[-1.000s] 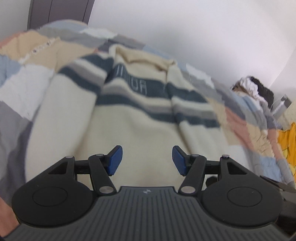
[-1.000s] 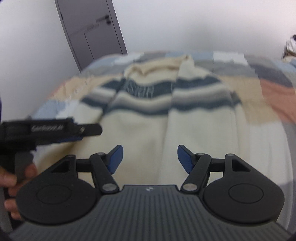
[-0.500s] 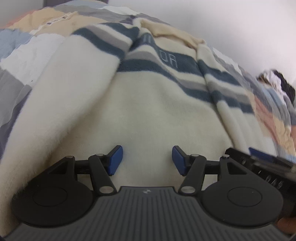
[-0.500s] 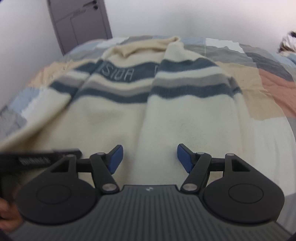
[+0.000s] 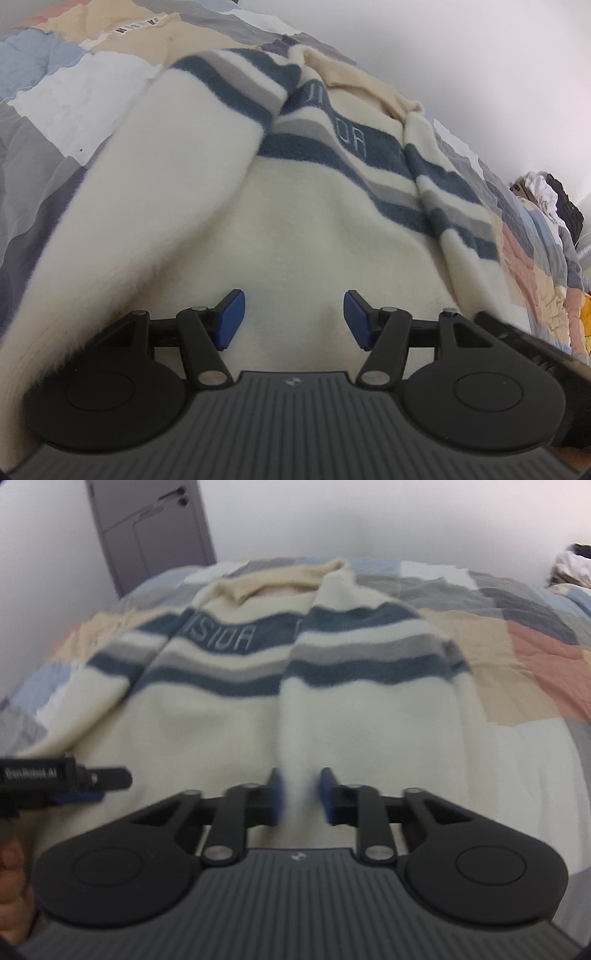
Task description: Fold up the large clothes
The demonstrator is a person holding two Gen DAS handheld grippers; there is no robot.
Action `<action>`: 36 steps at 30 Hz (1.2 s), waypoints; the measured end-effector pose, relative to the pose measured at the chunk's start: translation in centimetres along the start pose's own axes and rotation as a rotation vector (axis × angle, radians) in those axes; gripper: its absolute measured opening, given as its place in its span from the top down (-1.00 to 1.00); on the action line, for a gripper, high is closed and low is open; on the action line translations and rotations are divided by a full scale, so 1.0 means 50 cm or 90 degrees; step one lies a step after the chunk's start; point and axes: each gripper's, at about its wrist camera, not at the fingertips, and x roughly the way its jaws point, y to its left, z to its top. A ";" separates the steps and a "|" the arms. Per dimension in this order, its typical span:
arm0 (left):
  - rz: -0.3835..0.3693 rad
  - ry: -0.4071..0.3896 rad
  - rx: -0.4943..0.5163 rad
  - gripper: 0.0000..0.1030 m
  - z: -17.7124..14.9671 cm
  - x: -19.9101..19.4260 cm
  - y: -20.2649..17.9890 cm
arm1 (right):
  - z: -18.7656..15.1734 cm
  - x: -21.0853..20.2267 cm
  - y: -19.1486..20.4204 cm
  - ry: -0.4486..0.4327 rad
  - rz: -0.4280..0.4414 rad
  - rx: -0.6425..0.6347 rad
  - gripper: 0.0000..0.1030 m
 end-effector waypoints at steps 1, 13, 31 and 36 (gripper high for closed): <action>0.001 -0.001 0.000 -0.26 -0.001 -0.001 0.000 | 0.004 -0.011 -0.005 -0.014 -0.009 0.001 0.77; 0.008 -0.001 0.000 -0.27 -0.003 0.002 0.001 | 0.019 -0.013 -0.257 -0.033 -0.089 0.354 0.78; -0.001 0.004 0.012 -0.27 -0.017 -0.015 0.001 | -0.015 -0.081 -0.198 -0.048 -0.049 0.353 0.08; 0.001 0.001 0.012 -0.27 -0.020 -0.021 0.002 | -0.023 -0.111 -0.139 -0.057 -0.027 0.297 0.00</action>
